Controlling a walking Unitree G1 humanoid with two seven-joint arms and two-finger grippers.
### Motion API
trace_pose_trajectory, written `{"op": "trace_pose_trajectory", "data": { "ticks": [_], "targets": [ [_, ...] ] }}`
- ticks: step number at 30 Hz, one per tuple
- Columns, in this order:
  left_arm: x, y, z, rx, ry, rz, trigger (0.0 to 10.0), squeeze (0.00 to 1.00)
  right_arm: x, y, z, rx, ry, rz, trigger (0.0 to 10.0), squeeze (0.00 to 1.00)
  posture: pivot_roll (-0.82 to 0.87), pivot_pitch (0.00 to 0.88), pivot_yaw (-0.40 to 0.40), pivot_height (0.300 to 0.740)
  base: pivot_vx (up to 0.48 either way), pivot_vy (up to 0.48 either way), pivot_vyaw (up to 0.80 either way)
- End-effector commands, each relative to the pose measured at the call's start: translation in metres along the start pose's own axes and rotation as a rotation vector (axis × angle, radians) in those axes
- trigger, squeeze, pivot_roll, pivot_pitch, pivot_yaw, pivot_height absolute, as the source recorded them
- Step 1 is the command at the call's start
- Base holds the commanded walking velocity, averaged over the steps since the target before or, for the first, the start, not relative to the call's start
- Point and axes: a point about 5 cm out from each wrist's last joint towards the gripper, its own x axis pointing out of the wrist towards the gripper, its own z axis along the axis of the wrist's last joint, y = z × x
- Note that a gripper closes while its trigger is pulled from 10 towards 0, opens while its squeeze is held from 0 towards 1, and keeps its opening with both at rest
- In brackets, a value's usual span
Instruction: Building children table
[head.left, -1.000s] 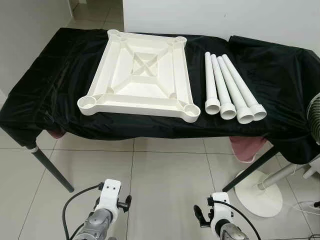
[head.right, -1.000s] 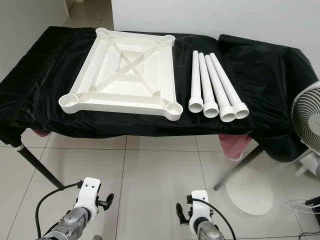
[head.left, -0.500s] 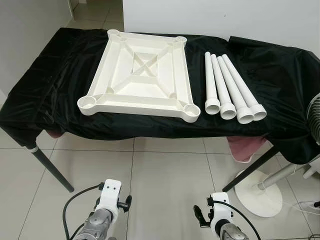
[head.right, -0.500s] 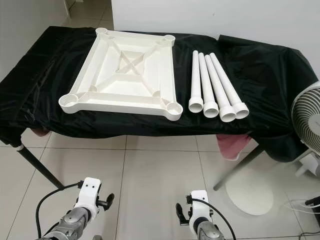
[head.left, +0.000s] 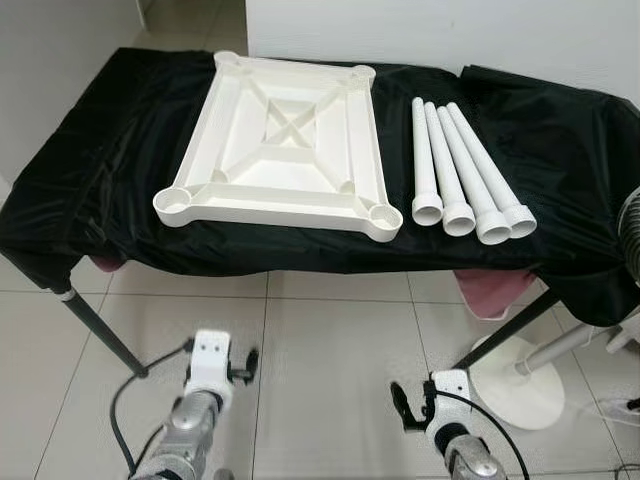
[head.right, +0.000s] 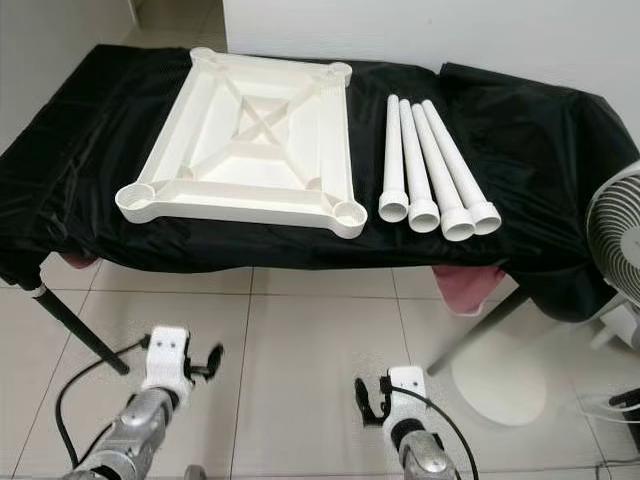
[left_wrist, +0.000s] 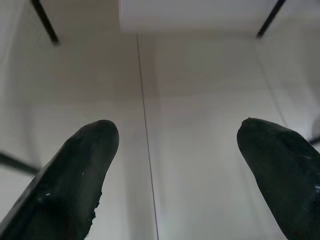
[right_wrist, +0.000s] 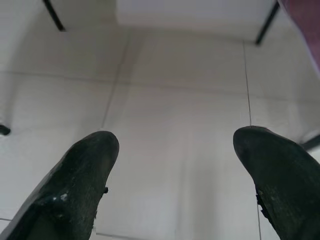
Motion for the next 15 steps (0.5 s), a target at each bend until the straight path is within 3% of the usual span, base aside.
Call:
{"op": "trace_pose_trajectory", "data": {
  "ticks": [1, 6, 10, 12, 13, 14, 15],
  "targets": [
    [-0.005, -0.010, -0.004, 0.010, 0.004, -0.209, 10.0, 0.00, -0.005, -0.004, -0.001, -0.011, -0.009, -0.001, 10.0, 0.00, 0.06, 0.125, -0.054, 0.740, 0.000, 0.000, 0.00],
    [-0.011, -0.015, 0.023, 0.083, -0.121, -0.345, 10.0, 0.00, -0.005, -0.007, 0.034, -0.071, -0.187, 0.069, 10.0, 0.00, 0.04, 0.136, -0.046, 0.740, 0.000, 0.000, 0.00],
    [-0.014, -0.019, 0.032, 0.101, -0.156, -0.400, 10.0, 0.00, -0.007, -0.008, 0.046, -0.096, -0.238, 0.093, 10.0, 0.00, 0.04, 0.136, -0.045, 0.740, 0.000, 0.000, 0.00],
    [-0.024, -0.020, 0.053, 0.160, -0.263, -0.449, 10.0, 0.00, -0.012, -0.008, 0.068, -0.187, -0.341, 0.113, 10.0, 0.00, 0.03, 0.136, -0.038, 0.740, 0.000, 0.000, 0.00],
    [-0.024, -0.020, 0.053, 0.160, -0.263, -0.449, 10.0, 0.00, -0.012, -0.008, 0.068, -0.187, -0.341, 0.113, 10.0, 0.00, 0.03, 0.136, -0.038, 0.740, 0.000, 0.000, 0.00],
    [-0.029, -0.011, 0.086, 0.122, -0.382, -0.401, 10.0, 0.00, -0.017, -0.016, 0.100, -0.207, -0.472, 0.054, 10.0, 0.00, 0.03, 0.135, -0.034, 0.740, 0.000, 0.000, 0.00],
    [-0.029, -0.011, 0.086, 0.122, -0.382, -0.401, 10.0, 0.00, -0.017, -0.016, 0.100, -0.207, -0.472, 0.054, 10.0, 0.00, 0.03, 0.135, -0.034, 0.740, 0.000, 0.000, 0.00]
  ]
}}
